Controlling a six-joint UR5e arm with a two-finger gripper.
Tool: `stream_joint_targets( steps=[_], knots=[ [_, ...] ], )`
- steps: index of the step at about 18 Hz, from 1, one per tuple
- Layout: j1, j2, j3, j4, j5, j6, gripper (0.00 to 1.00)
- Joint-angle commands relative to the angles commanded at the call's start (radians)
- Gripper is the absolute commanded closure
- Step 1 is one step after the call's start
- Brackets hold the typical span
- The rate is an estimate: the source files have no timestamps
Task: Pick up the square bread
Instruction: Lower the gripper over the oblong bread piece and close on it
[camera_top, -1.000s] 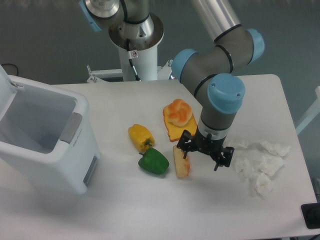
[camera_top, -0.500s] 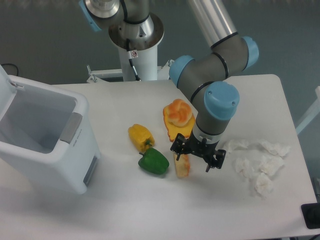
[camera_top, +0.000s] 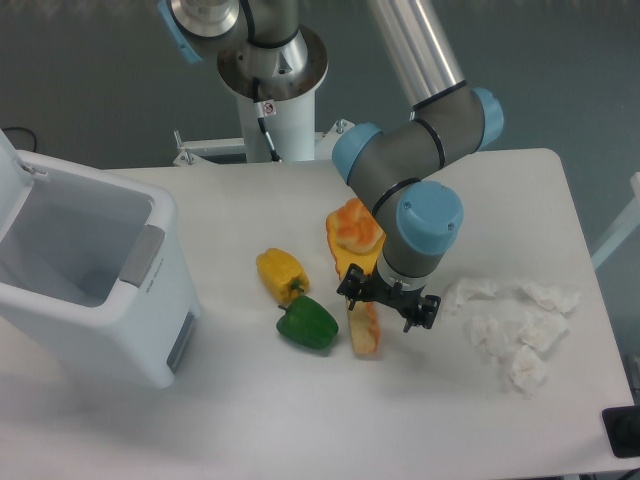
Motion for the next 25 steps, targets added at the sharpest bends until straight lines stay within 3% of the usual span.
stream_joint_targets(
  steps=[13, 15, 20, 22, 25],
  knots=[
    [-0.034, 0.023, -0.055, -0.003, 0.027, -0.034, 0.03],
    [-0.034, 0.020, -0.055, -0.002, 0.032, -0.074, 0.20],
    [-0.034, 0.015, -0.032, -0.005, 0.035, -0.077, 0.42],
    [-0.035, 0.014, -0.028, -0.005, 0.037, -0.077, 0.58],
    [-0.035, 0.012, -0.020, -0.005, 0.037, -0.075, 0.67]
  ],
)
